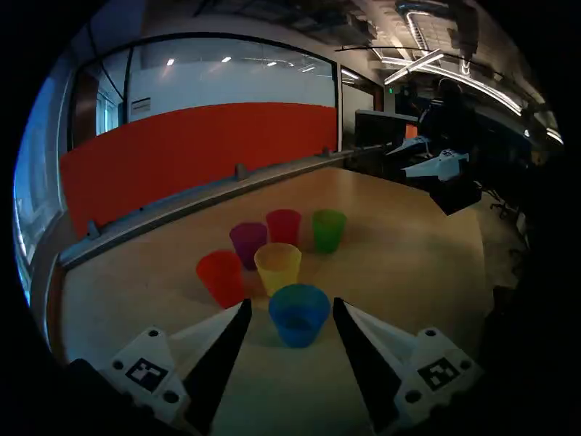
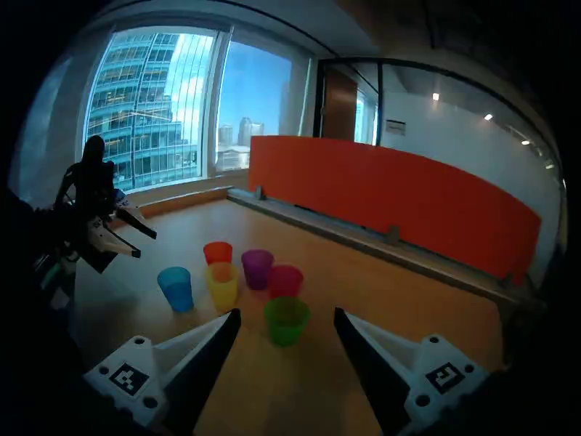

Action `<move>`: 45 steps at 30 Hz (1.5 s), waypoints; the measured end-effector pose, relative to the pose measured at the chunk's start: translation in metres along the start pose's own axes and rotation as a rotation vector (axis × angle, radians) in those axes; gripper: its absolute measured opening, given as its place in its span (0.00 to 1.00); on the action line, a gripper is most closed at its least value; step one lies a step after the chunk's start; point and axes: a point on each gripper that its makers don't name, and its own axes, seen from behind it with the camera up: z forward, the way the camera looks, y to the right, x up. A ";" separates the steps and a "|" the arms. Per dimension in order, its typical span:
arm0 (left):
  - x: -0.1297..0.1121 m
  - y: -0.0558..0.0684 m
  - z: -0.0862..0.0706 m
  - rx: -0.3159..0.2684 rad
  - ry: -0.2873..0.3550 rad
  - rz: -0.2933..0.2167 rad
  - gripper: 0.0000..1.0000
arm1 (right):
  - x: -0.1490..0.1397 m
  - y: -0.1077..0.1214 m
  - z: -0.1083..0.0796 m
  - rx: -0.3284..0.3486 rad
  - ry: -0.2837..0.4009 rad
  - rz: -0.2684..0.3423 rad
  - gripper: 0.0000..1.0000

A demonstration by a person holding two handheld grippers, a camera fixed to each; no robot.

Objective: Pour water

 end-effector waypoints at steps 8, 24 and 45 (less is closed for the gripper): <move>-0.021 0.003 0.010 -0.008 -0.059 0.015 0.82 | -0.008 -0.001 0.008 0.007 -0.015 -0.003 0.99; -0.053 0.011 0.036 -0.046 -0.176 0.046 0.82 | -0.017 0.006 0.022 0.011 -0.035 0.001 0.99; -0.076 0.013 0.077 -0.088 -0.275 0.047 0.82 | -0.027 0.015 0.040 0.022 -0.055 0.012 0.99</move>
